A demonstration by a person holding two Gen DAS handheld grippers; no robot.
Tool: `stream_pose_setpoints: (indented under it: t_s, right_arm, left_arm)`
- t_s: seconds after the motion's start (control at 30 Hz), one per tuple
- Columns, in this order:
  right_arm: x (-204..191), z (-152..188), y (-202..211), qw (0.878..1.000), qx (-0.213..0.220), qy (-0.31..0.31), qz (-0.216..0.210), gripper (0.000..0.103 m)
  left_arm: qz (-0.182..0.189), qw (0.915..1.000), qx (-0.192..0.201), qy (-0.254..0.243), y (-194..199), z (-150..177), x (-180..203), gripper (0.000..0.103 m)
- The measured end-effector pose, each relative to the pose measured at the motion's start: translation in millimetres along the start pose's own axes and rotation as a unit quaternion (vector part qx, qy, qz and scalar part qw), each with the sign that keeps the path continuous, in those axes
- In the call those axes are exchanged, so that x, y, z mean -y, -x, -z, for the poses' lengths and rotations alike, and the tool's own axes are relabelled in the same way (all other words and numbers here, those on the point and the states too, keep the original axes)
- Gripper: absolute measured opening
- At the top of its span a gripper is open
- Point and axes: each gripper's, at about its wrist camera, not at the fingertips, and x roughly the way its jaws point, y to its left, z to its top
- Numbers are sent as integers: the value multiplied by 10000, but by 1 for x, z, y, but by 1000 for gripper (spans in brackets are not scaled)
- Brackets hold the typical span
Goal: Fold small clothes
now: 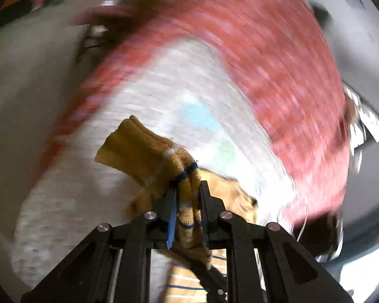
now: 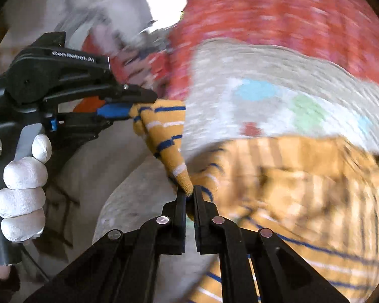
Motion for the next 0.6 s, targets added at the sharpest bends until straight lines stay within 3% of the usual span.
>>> stream_pose_setpoints:
  t_s: [0.1,0.17,0.27,0.37,0.43,0.6]
  right_arm:
    - [57,14,33,9967,231,-734,246,5]
    - [96,29,53,9908,332,-1225,474,5]
    - [148,55,75,9781,364,-1933,673,6]
    - [193,89,91,9614,268,-2594,881,9]
    - [217,110,104,9497,269,-2944,1034,9]
    - [257,130,135,9367,459,-3277,1146,11]
  left_arm:
    - [111,9968,-403,-685,-46,22,76,16]
    - [205,9896,-792,-1185,-87,45,128,16]
    - [185,9775,-1333,-1622,-135,81,174,17]
    - [280,9733,-1646,-1575,-157,105,193,17]
    - [319,9723,-1648,-1627,-154,109,199,17]
    - [-358,9687,-1157,-2167,-115,105,180,32]
